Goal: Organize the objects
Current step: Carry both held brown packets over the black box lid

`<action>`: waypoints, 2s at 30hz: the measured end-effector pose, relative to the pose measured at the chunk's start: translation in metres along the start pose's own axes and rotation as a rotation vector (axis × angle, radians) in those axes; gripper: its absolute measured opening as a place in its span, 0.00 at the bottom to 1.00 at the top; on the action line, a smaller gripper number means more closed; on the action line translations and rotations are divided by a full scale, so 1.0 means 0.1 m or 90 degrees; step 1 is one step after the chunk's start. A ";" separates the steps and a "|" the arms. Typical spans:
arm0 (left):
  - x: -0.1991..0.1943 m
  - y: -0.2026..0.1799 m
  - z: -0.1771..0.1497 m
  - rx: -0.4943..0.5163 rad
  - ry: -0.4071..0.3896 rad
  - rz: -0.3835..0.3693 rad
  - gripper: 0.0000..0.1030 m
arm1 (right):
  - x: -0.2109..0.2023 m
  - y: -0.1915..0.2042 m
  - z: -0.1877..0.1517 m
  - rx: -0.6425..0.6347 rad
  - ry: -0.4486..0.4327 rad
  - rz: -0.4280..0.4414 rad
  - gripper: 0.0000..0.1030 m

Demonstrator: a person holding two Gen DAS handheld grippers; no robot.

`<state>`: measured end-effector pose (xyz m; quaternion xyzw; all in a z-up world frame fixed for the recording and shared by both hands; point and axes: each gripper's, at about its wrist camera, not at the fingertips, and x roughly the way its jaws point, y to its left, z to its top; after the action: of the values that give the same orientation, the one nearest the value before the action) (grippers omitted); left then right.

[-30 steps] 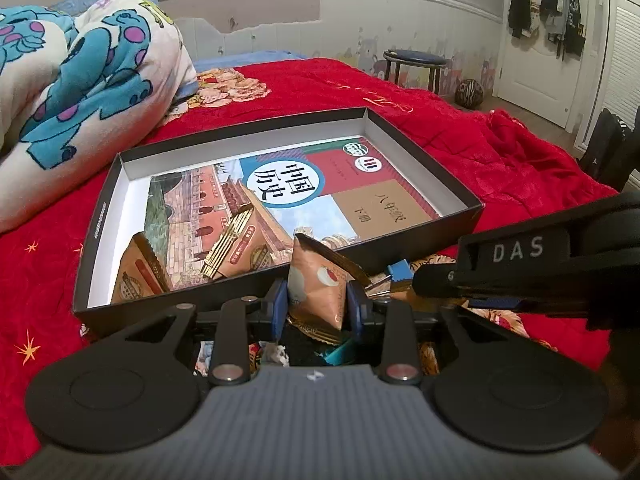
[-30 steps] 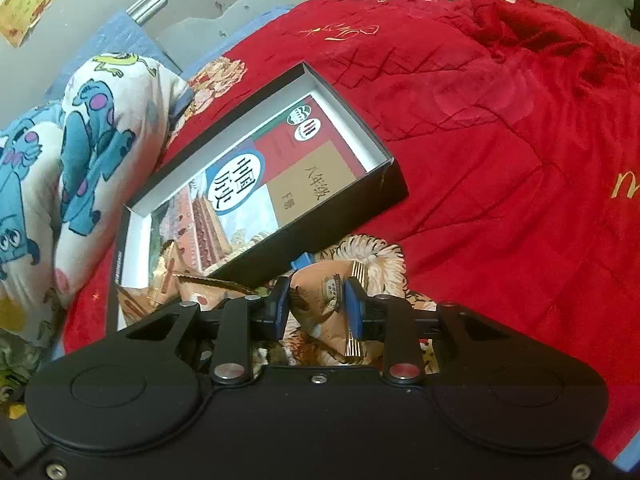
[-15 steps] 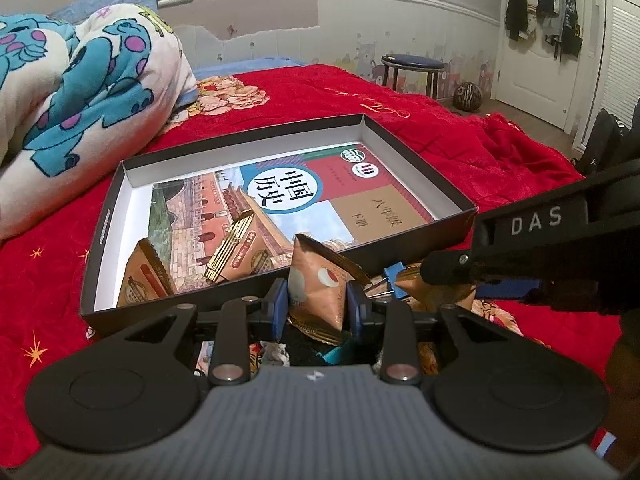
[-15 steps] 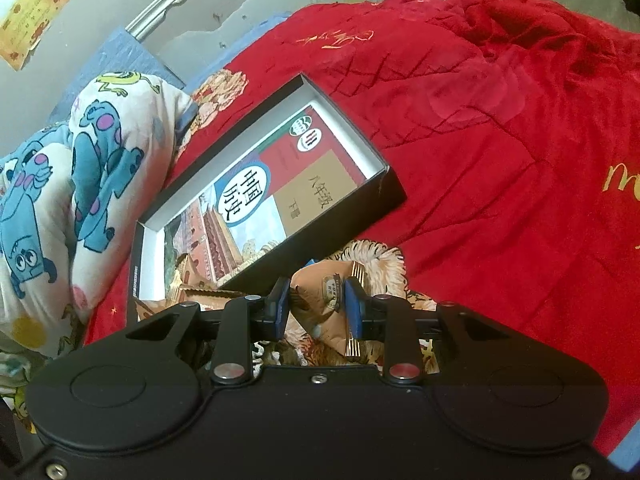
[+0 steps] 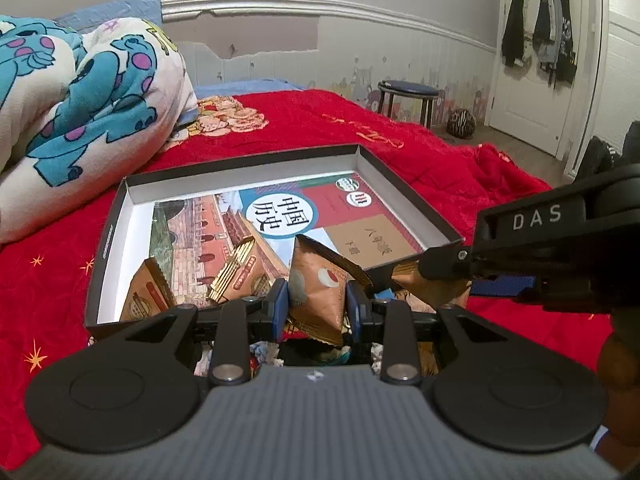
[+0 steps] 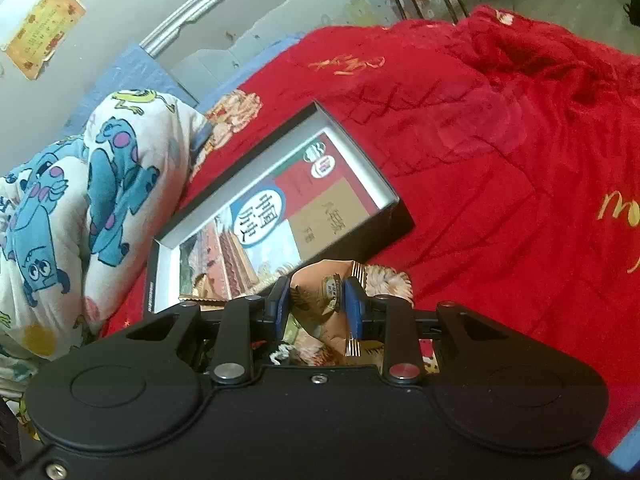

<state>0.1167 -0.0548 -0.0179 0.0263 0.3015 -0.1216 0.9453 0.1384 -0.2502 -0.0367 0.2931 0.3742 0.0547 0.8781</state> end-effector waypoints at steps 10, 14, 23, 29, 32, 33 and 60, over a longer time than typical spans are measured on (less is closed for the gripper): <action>-0.10 0.07 0.07 -0.024 -0.036 -0.012 0.34 | -0.14 0.18 0.04 -0.041 -0.050 0.050 0.27; -0.12 0.10 0.10 -0.032 -0.049 -0.012 0.34 | -0.18 0.24 0.04 -0.055 -0.065 0.066 0.27; -0.18 0.28 0.24 -0.073 -0.093 -0.003 0.34 | -0.21 0.12 0.39 -0.007 -0.062 0.168 0.27; -0.16 0.36 0.29 -0.089 -0.104 0.005 0.34 | -0.10 0.01 0.56 0.016 -0.048 0.176 0.27; -0.16 0.37 0.28 -0.099 -0.100 0.004 0.34 | 0.01 0.04 0.53 0.011 -0.051 0.159 0.27; -0.16 0.38 0.28 -0.099 -0.099 0.006 0.34 | 0.05 0.06 0.50 0.006 -0.050 0.152 0.27; 0.09 0.17 0.44 -0.070 -0.104 0.052 0.34 | 0.22 0.20 0.66 -0.072 -0.086 0.102 0.27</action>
<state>0.1528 -0.0460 0.0119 -0.0231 0.2284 -0.0683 0.9709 0.2019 -0.2577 -0.0035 0.2753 0.2861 0.1258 0.9091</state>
